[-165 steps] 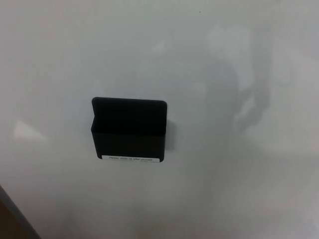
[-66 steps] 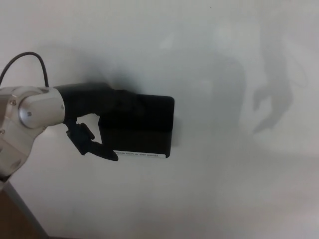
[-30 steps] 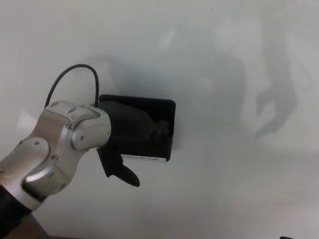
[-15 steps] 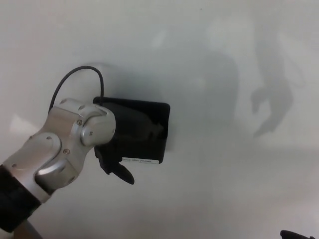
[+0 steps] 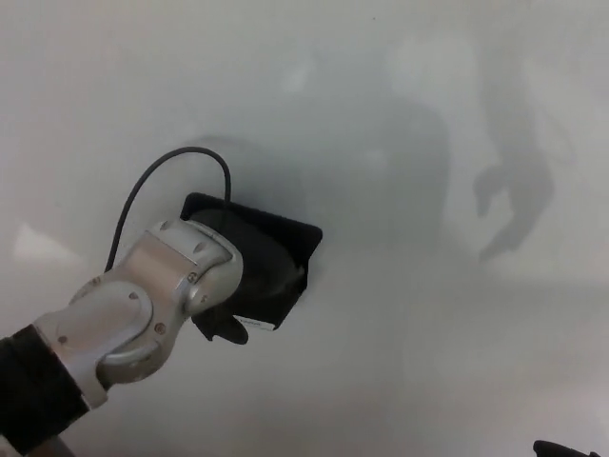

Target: A magnetic marker holder is on the left hand side of the white board, the robot put the index and middle finger into the opening of the container and pull off the magnetic holder and hand it to a human on the left hand side.

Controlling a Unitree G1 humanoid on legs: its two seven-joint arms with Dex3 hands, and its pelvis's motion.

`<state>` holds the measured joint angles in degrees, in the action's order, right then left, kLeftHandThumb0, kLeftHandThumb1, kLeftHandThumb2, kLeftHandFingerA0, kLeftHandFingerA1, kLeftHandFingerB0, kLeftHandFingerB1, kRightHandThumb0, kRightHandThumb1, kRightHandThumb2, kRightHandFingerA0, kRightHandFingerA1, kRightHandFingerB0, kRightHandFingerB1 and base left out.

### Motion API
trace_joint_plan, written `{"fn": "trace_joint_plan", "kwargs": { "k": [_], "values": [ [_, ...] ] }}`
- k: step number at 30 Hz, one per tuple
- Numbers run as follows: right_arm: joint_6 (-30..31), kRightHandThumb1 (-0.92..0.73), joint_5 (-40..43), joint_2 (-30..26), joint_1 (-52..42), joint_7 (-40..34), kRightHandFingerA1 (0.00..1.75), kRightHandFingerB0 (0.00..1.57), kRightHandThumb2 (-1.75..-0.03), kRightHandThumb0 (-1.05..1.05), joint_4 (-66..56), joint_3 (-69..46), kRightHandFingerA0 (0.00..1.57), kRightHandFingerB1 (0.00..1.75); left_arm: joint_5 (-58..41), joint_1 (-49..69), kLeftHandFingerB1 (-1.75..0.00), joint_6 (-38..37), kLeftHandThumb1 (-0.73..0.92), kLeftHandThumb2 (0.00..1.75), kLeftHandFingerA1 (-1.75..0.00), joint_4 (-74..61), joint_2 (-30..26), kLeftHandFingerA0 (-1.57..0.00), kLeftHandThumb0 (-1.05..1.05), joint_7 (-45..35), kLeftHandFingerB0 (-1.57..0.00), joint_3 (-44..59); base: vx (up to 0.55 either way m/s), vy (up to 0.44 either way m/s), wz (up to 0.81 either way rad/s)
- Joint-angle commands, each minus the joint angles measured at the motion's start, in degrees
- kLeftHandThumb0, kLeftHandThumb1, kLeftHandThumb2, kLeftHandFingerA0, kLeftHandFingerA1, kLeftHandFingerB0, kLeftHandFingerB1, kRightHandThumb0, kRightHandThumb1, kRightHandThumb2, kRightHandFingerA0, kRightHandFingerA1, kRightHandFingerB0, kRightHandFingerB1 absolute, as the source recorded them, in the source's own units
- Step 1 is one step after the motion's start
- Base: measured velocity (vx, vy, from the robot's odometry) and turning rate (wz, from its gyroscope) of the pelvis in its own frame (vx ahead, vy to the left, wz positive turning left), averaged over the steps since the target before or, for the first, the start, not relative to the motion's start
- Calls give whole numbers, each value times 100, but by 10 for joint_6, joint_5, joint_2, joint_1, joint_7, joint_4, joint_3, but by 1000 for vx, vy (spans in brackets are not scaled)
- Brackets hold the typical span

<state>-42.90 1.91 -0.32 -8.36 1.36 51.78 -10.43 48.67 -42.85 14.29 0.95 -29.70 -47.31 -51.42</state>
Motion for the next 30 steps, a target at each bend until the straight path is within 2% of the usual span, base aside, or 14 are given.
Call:
{"fn": "trace_joint_plan", "kwargs": {
  "k": [1,4,10,11,16,17,19,22,23,24,25,27,28,30],
  "values": [
    [13,-66,3,-4,-11,-1,50,71,-60,-36,-8,1,79,48,103,40,-42,-32,74,63,-53,68,-57,-64,-46,-34,-51,-51,0,0,0],
    [11,-66,4,-2,-10,2,50,72,-60,-37,-7,4,81,48,104,45,-43,-42,78,63,-72,66,-62,-70,-47,-21,-52,-48,0,0,0],
    [22,-67,1,0,-13,-6,50,73,-60,-37,-21,8,80,47,88,48,-36,-48,83,65,-41,78,-53,-46,-46,-33,-37,-24,0,0,0],
    [21,-67,1,-1,-12,-6,50,73,-60,-37,-23,7,80,48,80,46,-51,-47,64,103,-58,81,-50,-39,-44,-43,-28,-17,0,0,0],
    [17,-68,8,-2,-13,0,50,73,-60,-36,-23,5,81,48,17,52,-55,-53,66,101,-55,98,-40,-35,-44,-72,-37,23,0,0,0],
    [17,-68,7,-3,-14,0,50,73,-60,-35,-24,5,80,48,-8,55,-83,-56,76,65,-111,103,-38,-56,-31,-78,-66,38,0,0,0],
    [17,-68,5,-4,-14,-1,50,74,-60,-36,-27,6,81,48,-48,61,-109,-66,64,83,-127,108,-37,-67,-29,-87,-76,66,0,0,0],
    [16,-68,2,-4,-15,-5,50,74,-61,-37,-30,7,81,48,-84,65,-90,-86,68,85,-113,103,-42,-64,-30,-97,-71,96,0,0,0],
    [17,-68,1,-4,-15,-6,50,74,-60,-38,-31,7,81,48,-90,66,-85,-89,66,90,-78,101,-43,-67,-31,-102,-72,103,0,0,0],
    [18,-68,1,-4,-15,-7,50,74,-60,-38,-31,7,81,48,-93,66,-85,-90,66,90,-78,100,-44,-67,-31,-105,-72,106,0,0,0],
    [20,-68,3,-3,-15,-5,50,75,-60,-38,-32,7,82,48,-111,69,-125,-100,63,100,-138,101,-45,-59,-25,-112,-66,119,0,0,0],
    [21,-68,5,-1,-13,-2,49,75,-61,-38,-33,7,82,48,-140,71,-137,-112,61,99,-148,108,-45,-59,-27,-121,-64,137,0,0,0],
    [21,-68,3,-1,-10,-5,49,75,-61,-38,-32,8,82,48,-166,70,-141,-87,64,93,-106,116,-36,-67,-24,-144,-57,156,0,0,0],
    [21,-68,1,-1,-8,-7,49,75,-61,-38,-31,9,82,48,-189,70,-141,-55,64,93,-106,123,-26,-67,-24,-170,-57,174,0,0,5]
  ]
}}
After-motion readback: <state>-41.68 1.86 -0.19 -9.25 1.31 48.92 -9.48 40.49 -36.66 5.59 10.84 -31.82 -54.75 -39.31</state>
